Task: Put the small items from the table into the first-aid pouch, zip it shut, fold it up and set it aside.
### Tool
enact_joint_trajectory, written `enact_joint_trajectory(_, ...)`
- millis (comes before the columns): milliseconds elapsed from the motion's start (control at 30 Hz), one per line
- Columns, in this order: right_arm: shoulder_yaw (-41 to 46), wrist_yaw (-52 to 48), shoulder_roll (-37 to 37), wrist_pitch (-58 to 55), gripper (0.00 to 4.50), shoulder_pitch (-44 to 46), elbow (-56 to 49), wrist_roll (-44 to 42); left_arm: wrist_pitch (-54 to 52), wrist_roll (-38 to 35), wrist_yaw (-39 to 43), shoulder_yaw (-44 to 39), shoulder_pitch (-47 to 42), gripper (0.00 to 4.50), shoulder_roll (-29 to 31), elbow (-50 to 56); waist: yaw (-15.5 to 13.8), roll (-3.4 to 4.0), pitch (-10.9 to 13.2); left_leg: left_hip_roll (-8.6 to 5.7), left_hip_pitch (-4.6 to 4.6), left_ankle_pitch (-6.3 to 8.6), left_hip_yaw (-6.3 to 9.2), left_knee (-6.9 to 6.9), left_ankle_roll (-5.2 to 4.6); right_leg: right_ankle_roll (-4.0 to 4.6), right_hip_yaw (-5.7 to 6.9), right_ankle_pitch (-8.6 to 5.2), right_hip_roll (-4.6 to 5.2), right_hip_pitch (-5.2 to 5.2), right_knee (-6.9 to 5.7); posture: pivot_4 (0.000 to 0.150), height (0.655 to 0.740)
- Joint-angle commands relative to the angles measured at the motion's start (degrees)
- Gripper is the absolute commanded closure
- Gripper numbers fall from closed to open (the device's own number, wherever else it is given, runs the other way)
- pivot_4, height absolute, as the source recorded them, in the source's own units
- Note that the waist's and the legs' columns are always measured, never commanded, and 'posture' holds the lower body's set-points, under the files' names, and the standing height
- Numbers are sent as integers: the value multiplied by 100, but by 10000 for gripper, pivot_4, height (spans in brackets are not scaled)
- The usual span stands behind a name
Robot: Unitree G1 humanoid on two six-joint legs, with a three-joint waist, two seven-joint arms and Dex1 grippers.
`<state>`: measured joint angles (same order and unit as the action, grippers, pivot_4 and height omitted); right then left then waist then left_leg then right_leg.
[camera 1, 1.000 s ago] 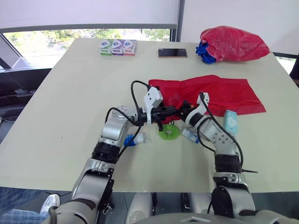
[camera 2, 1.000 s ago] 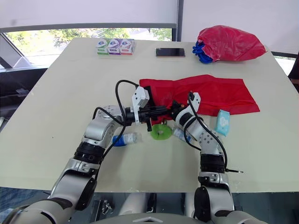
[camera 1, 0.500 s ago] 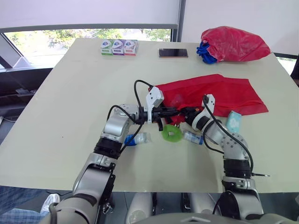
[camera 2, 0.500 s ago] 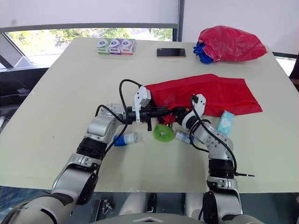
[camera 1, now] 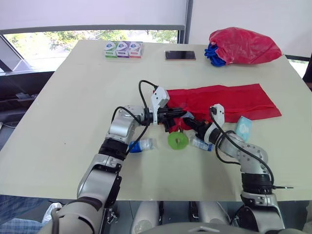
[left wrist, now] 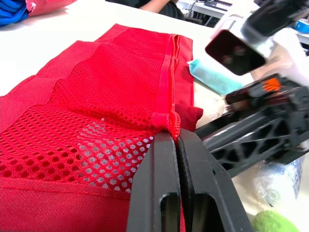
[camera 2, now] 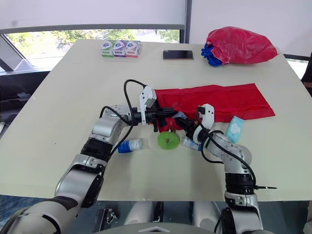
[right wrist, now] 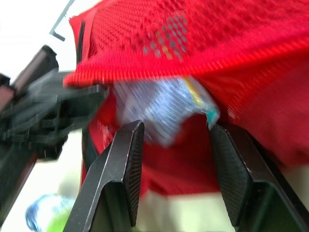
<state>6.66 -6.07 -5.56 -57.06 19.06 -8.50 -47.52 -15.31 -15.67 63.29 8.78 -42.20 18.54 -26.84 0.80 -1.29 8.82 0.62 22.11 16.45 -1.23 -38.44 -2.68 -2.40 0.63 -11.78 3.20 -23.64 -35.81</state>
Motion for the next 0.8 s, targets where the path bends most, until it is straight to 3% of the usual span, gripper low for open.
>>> enact_joint_trajectory(33,20,-166,-206,-61,22829,-88,-368,-19,256,-52,-20,-257,-227,45000,36,12,0,0,0,0,0,0,0,0,0,0,0,0,0,0,0,1500,7400)
enact_joint_trajectory(167,-55,-640,-601,138,22829,-203,-946,4,376,12,-6,-249,-251,45000,42,-198,-1,0,0,0,0,0,0,0,0,0,0,0,-1,0,1,1500,7400)
enact_joint_trajectory(400,-713,-1455,-1467,1233,22829,-407,-1452,1082,584,170,92,-204,-257,45000,43,-503,-5,-3,-1,-2,1,0,1,-1,0,-2,1,-1,-3,1,5,1500,7400)
enact_joint_trajectory(467,-859,-1632,-1560,1607,28352,-452,-1534,1348,663,230,119,-180,-255,45000,41,-573,-6,-4,0,-2,0,0,1,-1,0,-2,2,-1,-4,1,4,1500,7400)
enact_joint_trajectory(600,-956,-1915,-1774,2151,44897,-660,-1754,1752,813,352,142,-177,-253,45000,76,-701,-12,-5,-1,-2,1,0,-1,-1,0,-2,0,-1,-4,0,5,1500,7400)
enact_joint_trajectory(800,-464,-2523,-2391,2793,44897,-1364,-2285,1889,1095,574,208,-202,-185,45000,286,-836,-36,-7,0,-2,6,0,4,-2,0,-2,2,-1,-5,1,9,1500,7400)
